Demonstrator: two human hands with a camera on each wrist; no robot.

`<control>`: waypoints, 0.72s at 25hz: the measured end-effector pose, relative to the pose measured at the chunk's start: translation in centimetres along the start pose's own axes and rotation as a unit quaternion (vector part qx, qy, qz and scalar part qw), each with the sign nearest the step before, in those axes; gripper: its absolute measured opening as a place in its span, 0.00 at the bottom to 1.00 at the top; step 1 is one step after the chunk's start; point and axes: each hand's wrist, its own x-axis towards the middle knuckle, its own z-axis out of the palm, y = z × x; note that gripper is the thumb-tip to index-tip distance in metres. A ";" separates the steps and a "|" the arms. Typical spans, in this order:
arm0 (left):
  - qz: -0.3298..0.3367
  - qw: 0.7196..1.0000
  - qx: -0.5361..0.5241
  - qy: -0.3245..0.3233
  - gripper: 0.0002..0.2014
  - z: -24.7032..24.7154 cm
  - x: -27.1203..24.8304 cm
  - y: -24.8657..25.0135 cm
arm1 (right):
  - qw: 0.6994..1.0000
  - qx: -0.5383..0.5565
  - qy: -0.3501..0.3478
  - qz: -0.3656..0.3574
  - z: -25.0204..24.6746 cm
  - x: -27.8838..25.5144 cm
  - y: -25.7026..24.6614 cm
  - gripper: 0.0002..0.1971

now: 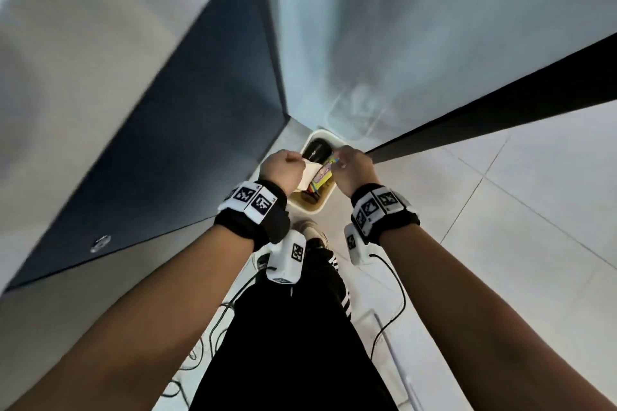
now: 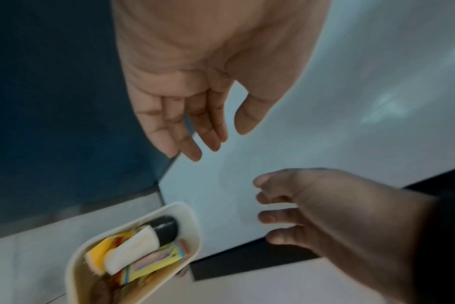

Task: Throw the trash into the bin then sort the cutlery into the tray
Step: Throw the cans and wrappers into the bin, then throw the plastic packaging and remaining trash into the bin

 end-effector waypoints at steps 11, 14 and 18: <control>0.135 0.968 -0.121 0.175 0.02 -17.4 -28.6 6.9 | 0.930 -0.164 -0.076 -0.319 -12.2 -20.6 -18.8 0.18; 0.154 0.941 -0.167 0.252 0.04 -22.9 -34.4 4.0 | 0.886 -0.195 -0.105 -0.408 -11.1 -26.1 -24.2 0.17; 0.153 0.898 -0.207 0.357 0.06 -29.3 -41.1 -2.2 | 0.817 -0.186 -0.113 -0.533 -6.4 -32.9 -31.0 0.17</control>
